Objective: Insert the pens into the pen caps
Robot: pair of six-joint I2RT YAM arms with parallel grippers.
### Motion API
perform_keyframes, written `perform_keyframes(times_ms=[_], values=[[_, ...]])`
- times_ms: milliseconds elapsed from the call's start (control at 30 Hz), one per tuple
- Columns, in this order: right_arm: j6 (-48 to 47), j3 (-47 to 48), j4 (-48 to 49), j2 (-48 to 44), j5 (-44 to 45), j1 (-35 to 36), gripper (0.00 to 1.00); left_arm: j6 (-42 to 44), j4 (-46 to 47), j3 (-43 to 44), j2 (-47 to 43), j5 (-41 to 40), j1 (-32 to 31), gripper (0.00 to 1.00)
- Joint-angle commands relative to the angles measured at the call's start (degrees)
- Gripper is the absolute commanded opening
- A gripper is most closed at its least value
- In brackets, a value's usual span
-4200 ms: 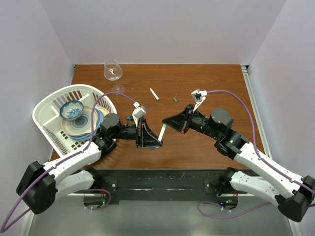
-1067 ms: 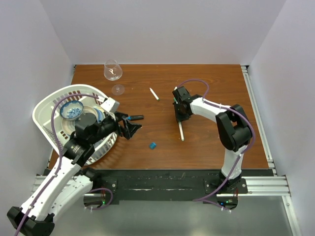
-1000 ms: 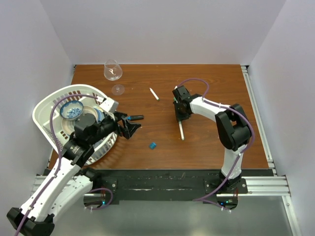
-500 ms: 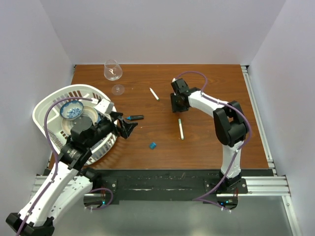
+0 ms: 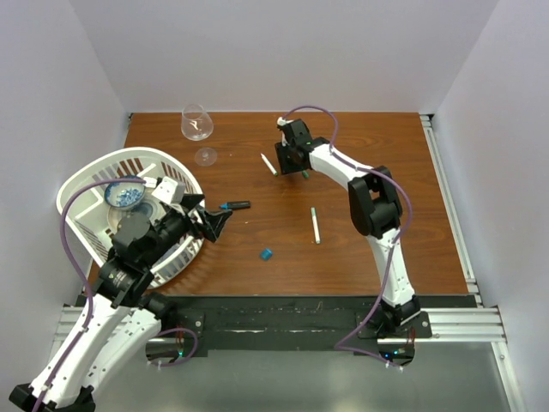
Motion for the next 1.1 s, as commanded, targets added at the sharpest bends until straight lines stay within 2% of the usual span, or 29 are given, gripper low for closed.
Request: perform_keyframes(times_ms=[0,300,500,700,1067], values=[[-3.29,6.8,-0.15,2.73,-0.96,1.44,0.43,1.62,1.19,-0.11,-0.43,-2.25,0.2,1.0],[-4.43,14.36,-1.64,8.79,0.62,3.46,0.43,1.7,1.19,-0.2,-0.17,-2.6,0.2,1.0],[-2.77,17.52,-0.85,9.59,4.12,5.04,0.44,1.7,1.28,-0.11,0.19,-2.69,0.2,1.0],[0.04,19.28,-0.85,9.77,11.6,6.36,0.46,1.62,0.75,0.06,-0.08,-4.88,0.2,1.0],[5.23,19.02,-2.61,11.79,12.4,7.06,0.46,1.62,0.84,-0.03,-0.78,-5.76,0.2,1.0]])
